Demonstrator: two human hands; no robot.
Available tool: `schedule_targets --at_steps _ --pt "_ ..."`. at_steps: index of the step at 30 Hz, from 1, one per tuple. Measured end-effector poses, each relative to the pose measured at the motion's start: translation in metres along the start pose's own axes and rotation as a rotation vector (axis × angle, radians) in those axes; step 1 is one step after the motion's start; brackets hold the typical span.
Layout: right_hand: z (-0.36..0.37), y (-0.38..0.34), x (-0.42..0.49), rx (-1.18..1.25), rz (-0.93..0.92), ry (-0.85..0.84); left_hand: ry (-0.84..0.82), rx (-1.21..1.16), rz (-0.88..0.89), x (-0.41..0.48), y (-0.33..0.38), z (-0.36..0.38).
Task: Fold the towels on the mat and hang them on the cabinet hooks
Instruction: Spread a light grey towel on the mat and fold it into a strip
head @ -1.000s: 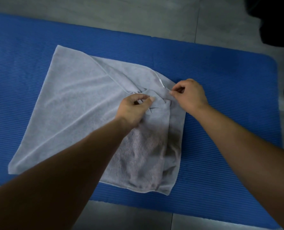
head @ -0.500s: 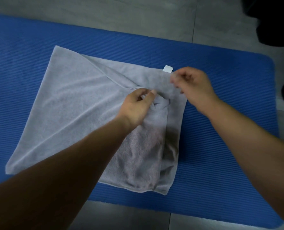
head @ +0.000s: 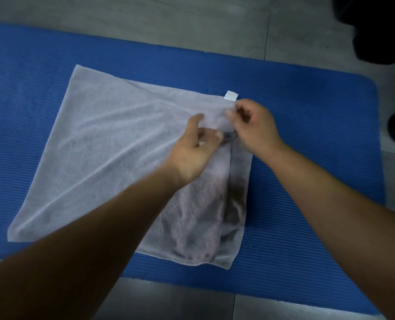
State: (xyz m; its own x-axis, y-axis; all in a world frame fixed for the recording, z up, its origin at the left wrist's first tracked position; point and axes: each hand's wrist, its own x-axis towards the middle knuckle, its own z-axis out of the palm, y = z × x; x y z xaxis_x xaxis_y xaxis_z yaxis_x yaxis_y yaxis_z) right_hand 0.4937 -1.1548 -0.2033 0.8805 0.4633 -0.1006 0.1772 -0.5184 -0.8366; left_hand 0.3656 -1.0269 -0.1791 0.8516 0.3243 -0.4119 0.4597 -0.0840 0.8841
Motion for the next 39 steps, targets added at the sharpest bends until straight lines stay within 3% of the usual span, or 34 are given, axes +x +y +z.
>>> schedule_targets --at_steps 3,6,9,14,19,23,27,29,31,33,35,39 --pt "-0.012 0.005 0.018 0.158 0.214 0.179 -0.049 0.578 0.137 -0.039 -0.012 0.000" --pt "-0.017 0.020 0.033 0.046 0.328 0.204 -0.304 0.756 -0.003 -0.094 -0.030 0.019" --pt "-0.014 0.029 0.035 -0.104 0.357 0.199 -0.284 0.864 0.010 -0.124 -0.053 0.038" --pt "-0.016 0.029 0.035 -0.148 0.316 0.180 -0.161 0.762 -0.018 -0.154 -0.072 0.041" --pt "-0.020 0.023 0.038 -0.044 0.342 0.285 -0.099 0.372 0.044 -0.167 -0.066 0.047" --pt "-0.019 0.025 0.035 -0.217 0.351 0.289 -0.212 0.496 0.010 -0.167 -0.078 0.062" --pt "-0.012 0.018 0.033 -0.403 0.385 0.202 -0.201 0.502 -0.038 -0.161 -0.070 0.059" --pt "-0.005 0.002 0.029 -0.588 0.260 0.197 -0.110 0.497 -0.086 -0.152 -0.062 0.033" --pt "0.012 -0.020 0.027 -0.699 0.004 0.110 0.126 0.521 -0.136 -0.139 -0.066 -0.017" --pt "0.042 -0.047 0.028 -0.590 -0.174 -0.103 0.411 0.525 -0.219 -0.129 -0.081 -0.081" --pt "0.084 -0.077 0.035 -0.488 -0.249 -0.277 0.595 0.565 -0.362 -0.126 -0.100 -0.147" --pt "0.185 -0.133 0.067 -0.469 -0.295 -0.374 0.515 0.659 -0.755 -0.141 -0.130 -0.245"
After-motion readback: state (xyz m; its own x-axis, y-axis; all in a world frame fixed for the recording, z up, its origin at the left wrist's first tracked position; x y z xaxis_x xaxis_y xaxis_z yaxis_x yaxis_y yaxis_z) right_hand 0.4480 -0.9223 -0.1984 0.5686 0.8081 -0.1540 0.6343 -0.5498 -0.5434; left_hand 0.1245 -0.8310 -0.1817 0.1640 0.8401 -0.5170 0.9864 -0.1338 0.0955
